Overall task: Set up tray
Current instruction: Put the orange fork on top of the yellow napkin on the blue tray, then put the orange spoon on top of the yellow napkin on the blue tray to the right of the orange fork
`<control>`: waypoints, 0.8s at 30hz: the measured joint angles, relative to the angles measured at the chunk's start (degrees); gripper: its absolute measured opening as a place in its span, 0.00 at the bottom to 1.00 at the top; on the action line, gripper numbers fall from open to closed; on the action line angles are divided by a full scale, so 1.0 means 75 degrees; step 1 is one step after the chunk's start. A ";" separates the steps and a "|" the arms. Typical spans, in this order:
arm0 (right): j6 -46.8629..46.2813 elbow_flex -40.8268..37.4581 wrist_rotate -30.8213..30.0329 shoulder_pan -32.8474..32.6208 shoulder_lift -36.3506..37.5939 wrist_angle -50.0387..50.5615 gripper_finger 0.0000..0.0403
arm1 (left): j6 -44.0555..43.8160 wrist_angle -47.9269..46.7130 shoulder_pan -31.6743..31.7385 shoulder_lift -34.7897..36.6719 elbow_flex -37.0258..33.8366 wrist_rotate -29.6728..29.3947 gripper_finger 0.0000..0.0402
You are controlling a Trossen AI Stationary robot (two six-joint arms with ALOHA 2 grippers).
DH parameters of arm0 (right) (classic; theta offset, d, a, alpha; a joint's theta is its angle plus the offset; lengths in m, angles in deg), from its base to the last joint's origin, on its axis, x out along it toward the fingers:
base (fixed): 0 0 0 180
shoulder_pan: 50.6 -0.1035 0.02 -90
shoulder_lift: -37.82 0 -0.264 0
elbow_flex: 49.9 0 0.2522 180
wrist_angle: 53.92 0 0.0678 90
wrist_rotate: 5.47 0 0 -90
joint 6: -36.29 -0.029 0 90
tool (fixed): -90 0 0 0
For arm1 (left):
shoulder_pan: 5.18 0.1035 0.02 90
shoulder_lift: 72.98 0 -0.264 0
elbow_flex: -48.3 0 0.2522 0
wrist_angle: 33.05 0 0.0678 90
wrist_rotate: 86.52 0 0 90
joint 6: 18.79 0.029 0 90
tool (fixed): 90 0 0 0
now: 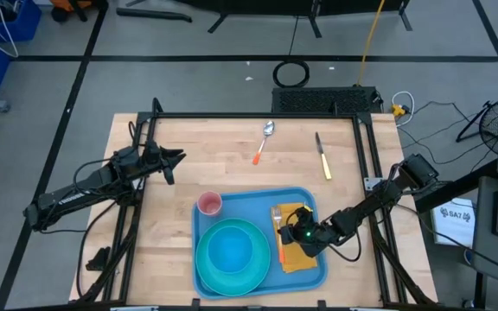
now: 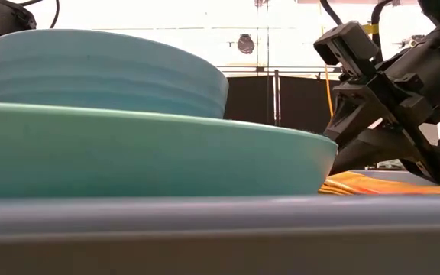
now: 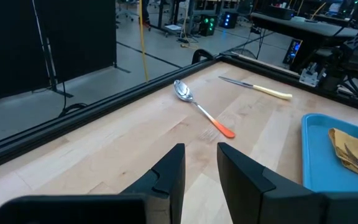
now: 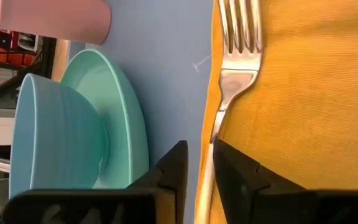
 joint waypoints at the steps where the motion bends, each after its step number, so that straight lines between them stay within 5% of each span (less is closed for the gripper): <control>1: 0.0000 0.0000 -0.0001 0.0000 0.0000 0.0000 0.16 | -0.0001 0.0000 0.0000 -0.0001 0.0000 0.0000 0.24; 13: 0.0722 0.0000 -0.0245 -0.0039 0.0640 0.0109 0.06 | 0.0000 0.0000 -0.0003 -0.0001 0.0000 -0.0001 0.24; 20: 0.3497 0.0003 -0.0747 0.0731 0.1848 0.0178 0.05 | 0.0001 0.0000 -0.0003 0.0001 0.0000 0.0000 0.24; 24: 0.5200 0.0004 0.0516 0.2277 0.2211 0.0337 0.04 | 0.0000 0.0000 0.0000 0.0002 0.0000 0.0000 0.24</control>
